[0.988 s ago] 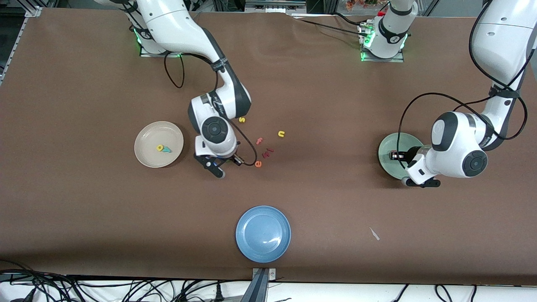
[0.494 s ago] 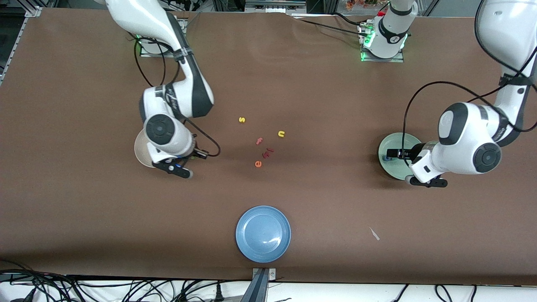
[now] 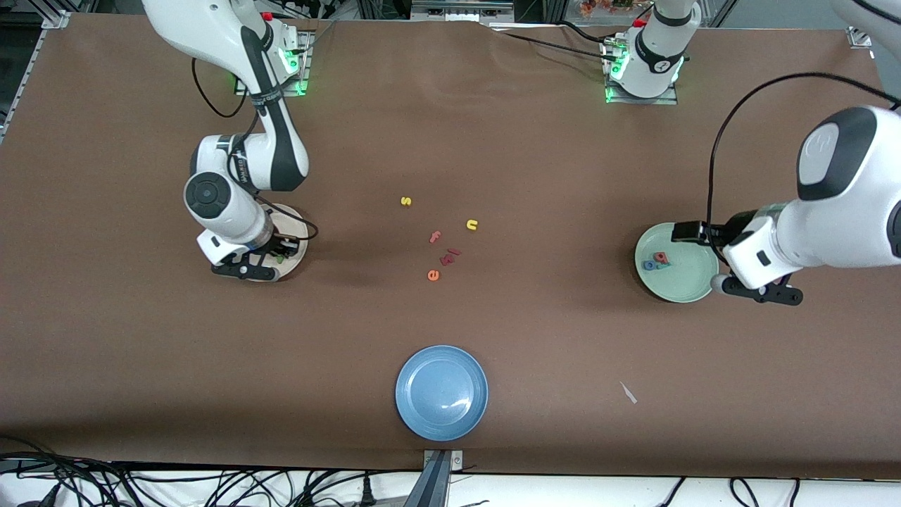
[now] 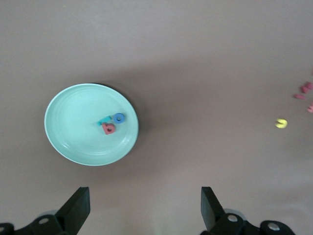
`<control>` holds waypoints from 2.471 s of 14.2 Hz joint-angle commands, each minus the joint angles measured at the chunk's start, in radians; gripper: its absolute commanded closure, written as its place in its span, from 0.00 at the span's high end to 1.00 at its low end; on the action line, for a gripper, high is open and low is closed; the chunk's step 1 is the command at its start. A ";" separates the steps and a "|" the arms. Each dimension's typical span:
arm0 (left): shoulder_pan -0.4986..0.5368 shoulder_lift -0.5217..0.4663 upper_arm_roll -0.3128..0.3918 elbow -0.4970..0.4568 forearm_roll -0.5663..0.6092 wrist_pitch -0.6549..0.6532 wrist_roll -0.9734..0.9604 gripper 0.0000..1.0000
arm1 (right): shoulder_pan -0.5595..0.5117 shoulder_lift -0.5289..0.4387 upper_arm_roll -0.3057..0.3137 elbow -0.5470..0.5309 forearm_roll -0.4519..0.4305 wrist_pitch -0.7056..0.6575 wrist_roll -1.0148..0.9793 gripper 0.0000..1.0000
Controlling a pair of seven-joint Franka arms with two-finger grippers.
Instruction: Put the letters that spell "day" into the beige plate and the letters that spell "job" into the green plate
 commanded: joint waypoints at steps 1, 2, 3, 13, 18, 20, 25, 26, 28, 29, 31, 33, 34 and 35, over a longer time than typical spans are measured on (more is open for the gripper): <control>-0.005 -0.158 -0.034 -0.004 -0.025 -0.121 0.036 1.00 | 0.006 -0.058 -0.016 -0.028 0.038 -0.006 -0.027 0.99; -0.013 -0.227 -0.038 -0.005 -0.029 -0.135 0.058 1.00 | 0.004 -0.050 -0.015 0.006 0.058 -0.032 -0.001 1.00; -0.028 -0.264 -0.032 -0.007 -0.026 -0.134 0.061 1.00 | 0.006 -0.033 -0.012 0.053 0.062 -0.095 0.014 1.00; -0.205 -0.441 0.328 -0.214 -0.070 0.095 0.058 1.00 | 0.012 -0.021 -0.012 0.204 0.062 -0.310 0.025 1.00; -0.203 -0.484 0.327 -0.275 -0.147 0.099 0.055 1.00 | 0.012 -0.079 0.003 0.209 0.030 -0.318 0.024 1.00; -0.202 -0.476 0.325 -0.263 -0.144 0.093 0.054 1.00 | -0.137 -0.150 0.154 0.207 -0.093 -0.345 0.022 1.00; -0.191 -0.465 0.333 -0.251 -0.070 0.093 0.055 1.00 | -0.360 -0.243 0.363 0.215 -0.237 -0.420 -0.010 1.00; -0.177 -0.465 0.333 -0.249 -0.070 0.093 0.058 1.00 | -0.450 -0.265 0.447 0.221 -0.277 -0.466 -0.028 1.00; -0.172 -0.465 0.333 -0.249 -0.072 0.093 0.061 1.00 | -0.518 -0.298 0.488 0.291 -0.299 -0.589 -0.091 1.00; -0.171 -0.465 0.333 -0.249 -0.072 0.093 0.061 1.00 | -0.552 -0.326 0.493 0.322 -0.293 -0.661 -0.125 1.00; -0.147 -0.461 0.333 -0.248 -0.081 0.095 0.066 1.00 | -0.612 -0.371 0.496 0.386 -0.259 -0.799 -0.206 1.00; -0.131 -0.452 0.333 -0.251 -0.082 0.095 0.066 1.00 | -0.647 -0.372 0.497 0.483 -0.254 -0.926 -0.232 1.00; -0.131 -0.449 0.331 -0.249 -0.076 0.096 0.064 1.00 | -0.663 -0.375 0.499 0.510 -0.257 -0.962 -0.232 1.00; -0.133 -0.447 0.331 -0.248 -0.073 0.099 0.063 1.00 | -0.672 -0.383 0.499 0.529 -0.259 -0.994 -0.225 1.00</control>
